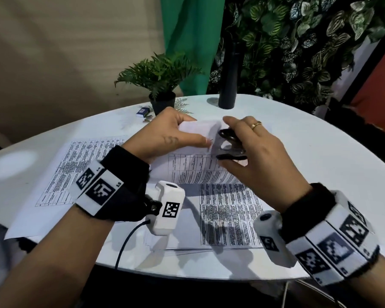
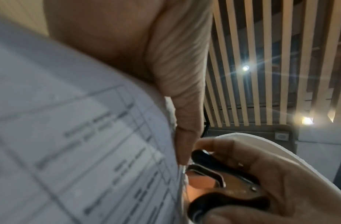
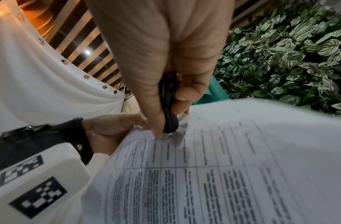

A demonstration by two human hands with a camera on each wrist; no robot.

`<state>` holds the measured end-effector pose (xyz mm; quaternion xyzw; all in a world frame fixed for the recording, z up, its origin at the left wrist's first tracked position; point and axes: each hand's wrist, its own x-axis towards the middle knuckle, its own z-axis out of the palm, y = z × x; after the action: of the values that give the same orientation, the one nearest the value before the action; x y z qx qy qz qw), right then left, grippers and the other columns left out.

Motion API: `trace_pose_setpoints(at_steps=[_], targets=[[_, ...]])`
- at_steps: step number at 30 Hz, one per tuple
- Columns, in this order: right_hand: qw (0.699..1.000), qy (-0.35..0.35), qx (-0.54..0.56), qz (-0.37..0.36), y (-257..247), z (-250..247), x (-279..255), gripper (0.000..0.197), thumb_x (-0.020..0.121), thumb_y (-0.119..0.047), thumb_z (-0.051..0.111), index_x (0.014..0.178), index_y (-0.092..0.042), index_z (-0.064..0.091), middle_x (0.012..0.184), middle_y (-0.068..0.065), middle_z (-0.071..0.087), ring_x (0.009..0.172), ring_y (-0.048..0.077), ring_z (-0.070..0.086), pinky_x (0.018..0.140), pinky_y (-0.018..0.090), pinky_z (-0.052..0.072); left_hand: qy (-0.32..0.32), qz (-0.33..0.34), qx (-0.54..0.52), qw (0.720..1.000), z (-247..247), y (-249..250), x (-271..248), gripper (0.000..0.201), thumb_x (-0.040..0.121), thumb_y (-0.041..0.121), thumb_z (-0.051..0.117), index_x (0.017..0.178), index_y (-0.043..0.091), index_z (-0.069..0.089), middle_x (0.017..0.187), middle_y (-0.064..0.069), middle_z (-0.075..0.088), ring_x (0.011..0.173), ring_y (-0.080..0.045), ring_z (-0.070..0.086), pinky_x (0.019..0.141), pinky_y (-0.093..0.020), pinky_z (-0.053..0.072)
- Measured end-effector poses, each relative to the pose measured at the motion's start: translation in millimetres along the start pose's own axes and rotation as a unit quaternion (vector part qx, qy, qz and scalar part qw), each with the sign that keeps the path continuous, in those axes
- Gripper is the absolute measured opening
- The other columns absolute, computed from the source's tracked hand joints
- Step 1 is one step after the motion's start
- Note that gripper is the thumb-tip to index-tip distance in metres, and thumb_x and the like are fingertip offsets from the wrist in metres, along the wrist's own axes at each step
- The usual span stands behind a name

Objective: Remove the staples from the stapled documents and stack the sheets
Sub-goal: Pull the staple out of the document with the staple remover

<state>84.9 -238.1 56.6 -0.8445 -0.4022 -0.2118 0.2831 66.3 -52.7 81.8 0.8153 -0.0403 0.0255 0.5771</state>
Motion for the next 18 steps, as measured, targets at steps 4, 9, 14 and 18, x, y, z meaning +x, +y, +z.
trace_pose_setpoints(at_steps=[4, 9, 14, 18], targets=[[0.999, 0.015, 0.012, -0.025, -3.3, 2.5, 3.2, 0.039, 0.072, -0.015, 0.068, 0.108, -0.007, 0.057, 0.100, 0.009, 0.060, 0.083, 0.032, 0.060, 0.064, 0.038, 0.050, -0.006, 0.005, 0.000, 1.000, -0.2, 0.8, 0.0, 0.006, 0.074, -0.002, 0.073, 0.078, 0.002, 0.070, 0.059, 0.010, 0.068, 0.055, 0.001, 0.059, 0.054, -0.009, 0.043], [0.998, 0.024, 0.021, -0.053, -7.8, 3.7, 6.5, 0.040, 0.070, -0.011, 0.064, 0.110, -0.006, 0.062, 0.105, 0.011, 0.063, 0.085, 0.032, 0.064, 0.067, 0.040, 0.054, 0.006, 0.014, 0.002, 1.000, -1.7, -2.1, 1.1, 0.015, 0.076, 0.001, 0.073, 0.085, -0.010, 0.070, 0.074, -0.012, 0.064, 0.068, -0.017, 0.053, 0.061, -0.025, 0.038], [0.997, 0.026, 0.000, -0.070, -9.5, 4.0, 9.4, 0.036, 0.068, -0.009, 0.065, 0.104, -0.003, 0.064, 0.097, 0.015, 0.065, 0.075, 0.036, 0.065, 0.059, 0.043, 0.055, -0.003, 0.013, -0.007, 1.000, -0.4, -4.3, 1.9, 0.014, 0.077, 0.000, 0.071, 0.085, -0.011, 0.068, 0.062, 0.002, 0.063, 0.060, -0.008, 0.052, 0.054, -0.016, 0.039], [0.997, 0.007, -0.028, -0.077, -8.3, 1.9, 12.6, 0.035, 0.069, -0.012, 0.063, 0.102, -0.003, 0.065, 0.095, 0.015, 0.065, 0.074, 0.037, 0.065, 0.058, 0.043, 0.054, -0.009, 0.015, -0.013, 1.000, 1.0, -3.2, 0.7, 0.008, 0.078, -0.004, 0.068, 0.082, -0.011, 0.067, 0.062, 0.003, 0.063, 0.058, -0.004, 0.053, 0.054, -0.011, 0.041]])
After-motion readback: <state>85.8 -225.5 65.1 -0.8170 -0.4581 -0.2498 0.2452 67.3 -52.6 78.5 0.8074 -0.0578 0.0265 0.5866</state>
